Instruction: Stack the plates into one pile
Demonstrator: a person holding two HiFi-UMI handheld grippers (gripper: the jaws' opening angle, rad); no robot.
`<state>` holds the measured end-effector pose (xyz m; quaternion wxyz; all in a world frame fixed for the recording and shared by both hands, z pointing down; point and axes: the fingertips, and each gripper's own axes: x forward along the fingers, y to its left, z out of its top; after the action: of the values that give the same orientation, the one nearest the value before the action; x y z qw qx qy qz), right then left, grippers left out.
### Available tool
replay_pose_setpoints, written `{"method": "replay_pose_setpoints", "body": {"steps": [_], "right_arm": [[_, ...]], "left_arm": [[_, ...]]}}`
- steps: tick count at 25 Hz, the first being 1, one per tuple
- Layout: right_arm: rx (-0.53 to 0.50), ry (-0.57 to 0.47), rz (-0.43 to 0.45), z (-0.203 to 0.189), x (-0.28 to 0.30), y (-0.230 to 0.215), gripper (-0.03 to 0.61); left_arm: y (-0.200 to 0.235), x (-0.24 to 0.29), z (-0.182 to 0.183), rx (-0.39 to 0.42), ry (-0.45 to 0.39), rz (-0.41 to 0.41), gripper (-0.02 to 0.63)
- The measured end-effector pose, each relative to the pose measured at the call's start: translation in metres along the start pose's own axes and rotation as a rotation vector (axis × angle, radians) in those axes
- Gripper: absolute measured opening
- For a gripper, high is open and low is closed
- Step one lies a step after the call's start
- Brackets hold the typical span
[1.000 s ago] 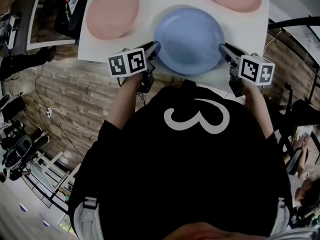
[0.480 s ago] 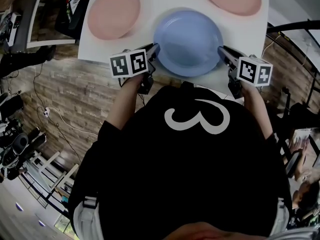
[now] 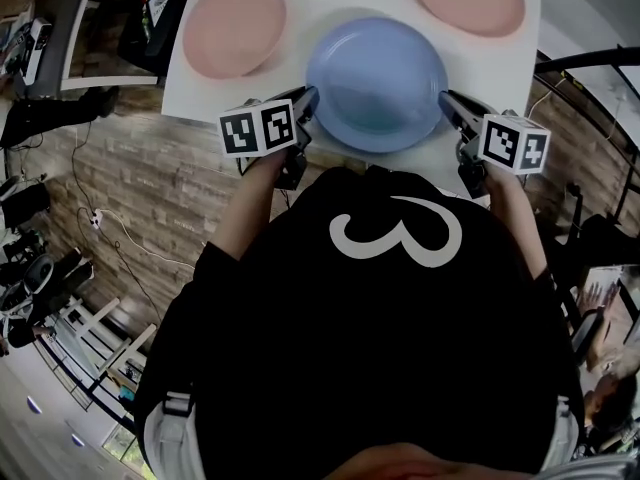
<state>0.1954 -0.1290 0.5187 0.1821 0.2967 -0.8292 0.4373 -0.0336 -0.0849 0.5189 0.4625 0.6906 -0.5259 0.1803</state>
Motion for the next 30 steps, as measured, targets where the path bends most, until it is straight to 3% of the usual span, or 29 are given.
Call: {"method": "replay_pose_setpoints", "body": {"steps": [12, 30], "right_arm": [[-0.036, -0.087, 0.023, 0.025, -0.007, 0.018, 0.049], [-0.094, -0.116, 0.025, 0.046, -0.010, 0.055, 0.044]], "left_arm": [[-0.011, -0.035, 0.013, 0.027, -0.067, 0.028, 0.055], [-0.010, -0.075, 0.028, 0.026, -0.139, 0.019, 0.051]]}}
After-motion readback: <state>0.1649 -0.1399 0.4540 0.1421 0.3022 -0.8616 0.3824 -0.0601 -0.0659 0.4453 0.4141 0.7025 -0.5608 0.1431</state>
